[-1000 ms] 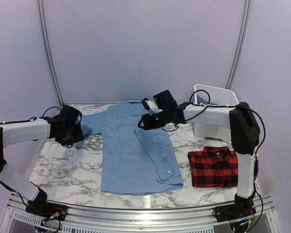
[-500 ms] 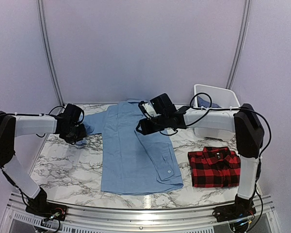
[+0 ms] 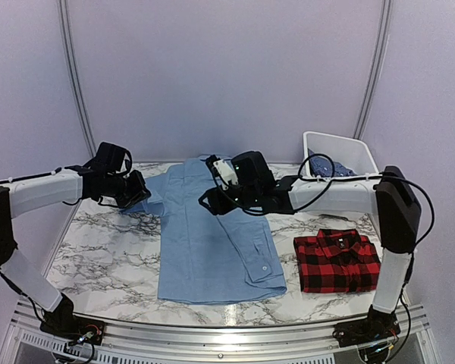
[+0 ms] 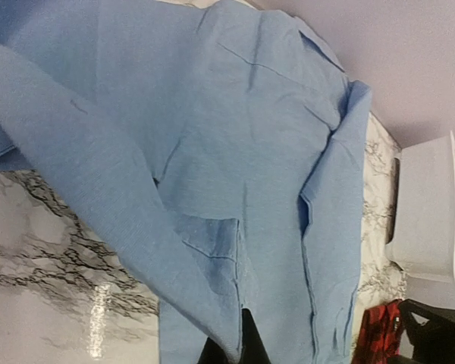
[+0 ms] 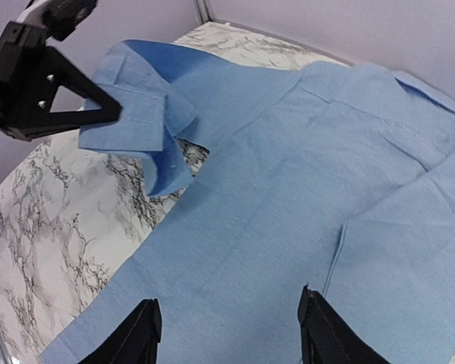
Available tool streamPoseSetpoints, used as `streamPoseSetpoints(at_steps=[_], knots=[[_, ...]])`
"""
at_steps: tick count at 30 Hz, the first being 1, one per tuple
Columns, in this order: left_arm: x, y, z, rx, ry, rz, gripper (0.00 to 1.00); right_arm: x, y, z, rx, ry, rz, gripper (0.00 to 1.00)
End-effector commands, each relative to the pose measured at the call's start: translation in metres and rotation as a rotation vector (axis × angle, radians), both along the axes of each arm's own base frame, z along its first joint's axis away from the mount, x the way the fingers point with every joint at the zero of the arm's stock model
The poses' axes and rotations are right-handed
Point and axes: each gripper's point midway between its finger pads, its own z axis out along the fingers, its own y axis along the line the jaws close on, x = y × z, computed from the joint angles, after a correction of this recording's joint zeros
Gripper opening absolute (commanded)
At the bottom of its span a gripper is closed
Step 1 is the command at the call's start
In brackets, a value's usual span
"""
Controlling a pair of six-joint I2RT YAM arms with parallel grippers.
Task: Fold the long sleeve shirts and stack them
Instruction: Pick up the sleeve from the corner of the board, then pass from the left arm to the right
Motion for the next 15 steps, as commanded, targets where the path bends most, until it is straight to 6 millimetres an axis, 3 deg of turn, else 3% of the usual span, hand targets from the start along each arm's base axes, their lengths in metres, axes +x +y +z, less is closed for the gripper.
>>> streamPoseSetpoints(at_steps=[1, 7, 15], knots=[[0.002, -0.027, 0.047, -0.151, -0.059, -0.03, 0.0, -0.017, 0.028, 0.05, 0.08, -0.193, 0.06, 0.62], [-0.004, -0.046, 0.058, -0.201, -0.053, -0.073, 0.0, -0.03, 0.056, 0.067, 0.001, -0.452, 0.06, 0.74], [-0.016, -0.062, 0.065, -0.227, -0.051, -0.123, 0.0, -0.035, 0.086, 0.053, -0.126, -0.614, 0.129, 0.77]])
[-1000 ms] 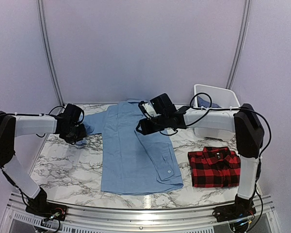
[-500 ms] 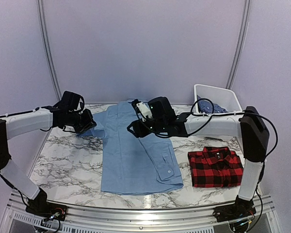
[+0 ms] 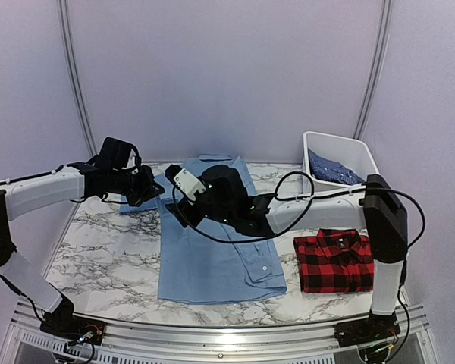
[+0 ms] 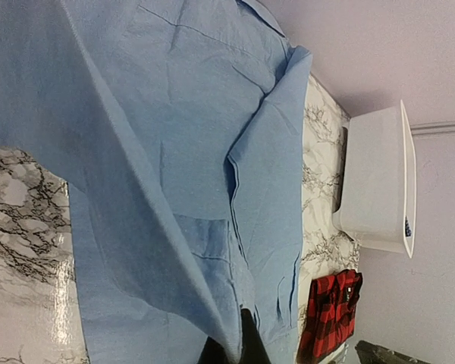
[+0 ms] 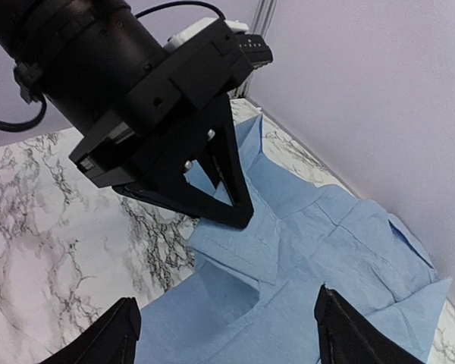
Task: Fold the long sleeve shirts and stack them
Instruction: Pass from the left arm to the right
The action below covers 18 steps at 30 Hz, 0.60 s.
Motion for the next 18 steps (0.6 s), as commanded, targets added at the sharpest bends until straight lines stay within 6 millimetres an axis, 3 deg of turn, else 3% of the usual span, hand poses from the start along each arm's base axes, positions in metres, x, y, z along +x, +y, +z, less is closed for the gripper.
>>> streamPoseSetpoints(at_steps=[1, 12, 18], knots=[[-0.003, -0.013, 0.031, -0.058, -0.059, -0.036, 0.0, 0.007, 0.013, 0.007, -0.064, -0.155, -0.01, 0.77], [-0.02, -0.03, 0.026, -0.061, -0.044, -0.098, 0.0, 0.022, 0.024, -0.001, -0.12, -0.208, -0.061, 0.65], [-0.024, -0.034, 0.028, -0.061, -0.048, -0.108, 0.0, 0.026, 0.028, -0.01, -0.146, -0.208, -0.069, 0.53]])
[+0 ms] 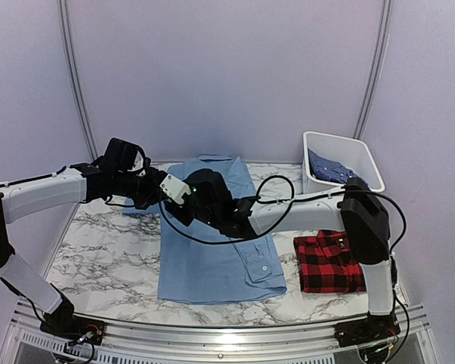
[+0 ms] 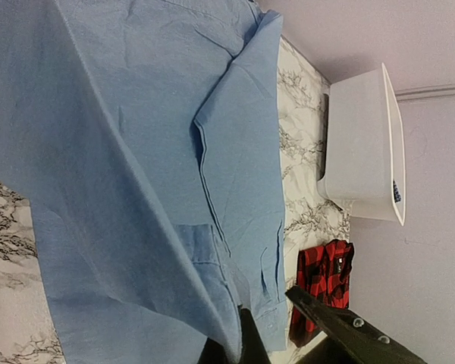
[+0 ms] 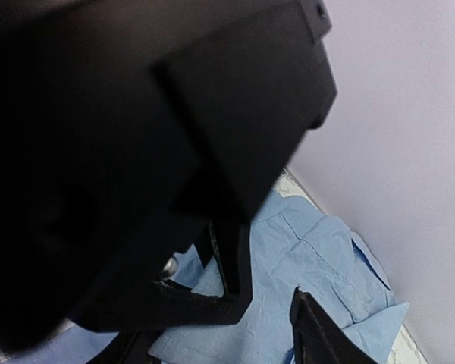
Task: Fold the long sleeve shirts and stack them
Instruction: Pass from the left arm to the right
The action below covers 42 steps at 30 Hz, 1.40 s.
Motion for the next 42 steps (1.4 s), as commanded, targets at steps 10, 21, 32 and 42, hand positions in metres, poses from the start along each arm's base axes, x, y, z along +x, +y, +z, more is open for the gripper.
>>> streamPoseSetpoints(at_steps=[10, 21, 32, 42], knots=[[-0.004, 0.0, 0.026, -0.026, -0.073, -0.009, 0.0, -0.001, 0.008, -0.009, -0.022, 0.008, 0.008, 0.54], [-0.003, 0.001, 0.029, -0.023, -0.084, -0.006, 0.0, -0.002, 0.006, -0.013, -0.018, 0.02, 0.001, 0.45], [-0.002, 0.002, 0.032, -0.024, -0.095, -0.002, 0.0, 0.002, 0.002, -0.019, -0.026, 0.02, -0.031, 0.21], [-0.001, 0.005, 0.038, -0.034, -0.115, 0.02, 0.08, 0.004, -0.003, -0.011, -0.011, 0.027, -0.063, 0.0]])
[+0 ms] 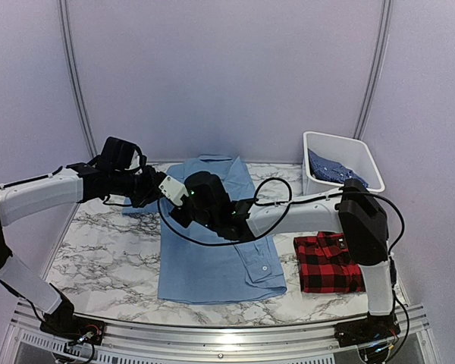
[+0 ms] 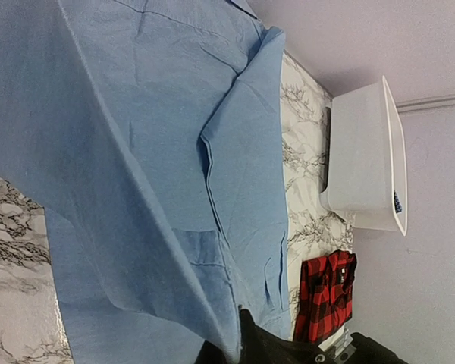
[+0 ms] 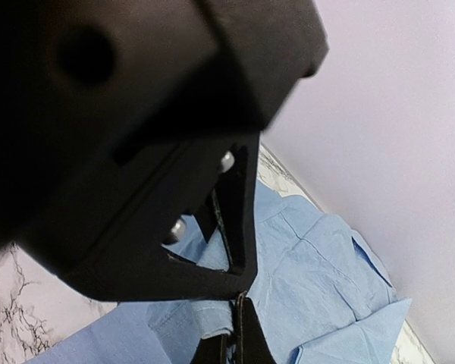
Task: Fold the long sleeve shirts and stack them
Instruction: Pass from the left arm to the right
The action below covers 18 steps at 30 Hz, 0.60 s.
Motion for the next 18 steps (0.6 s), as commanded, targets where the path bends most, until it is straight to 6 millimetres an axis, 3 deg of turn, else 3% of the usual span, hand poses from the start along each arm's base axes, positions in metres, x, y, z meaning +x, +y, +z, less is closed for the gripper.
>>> streamPoseSetpoints(at_steps=[1, 6, 11, 15, 18], knots=[[-0.002, -0.002, 0.033, -0.051, -0.09, -0.011, 0.11, 0.002, -0.003, -0.005, -0.009, 0.025, -0.034, 0.0], [-0.005, 0.002, 0.033, -0.038, -0.109, -0.007, 0.39, 0.001, -0.005, 0.004, 0.028, 0.051, -0.034, 0.0], [-0.016, 0.009, 0.035, -0.03, -0.135, -0.021, 0.57, 0.008, -0.01, 0.008, 0.04, 0.099, -0.055, 0.0], [-0.033, 0.019, 0.035, -0.016, -0.145, -0.031, 0.63, 0.021, -0.019, 0.012, 0.047, 0.145, -0.102, 0.0], [-0.051, 0.028, 0.02, 0.011, -0.112, -0.047, 0.63, 0.038, -0.034, 0.015, 0.048, 0.167, -0.165, 0.0]])
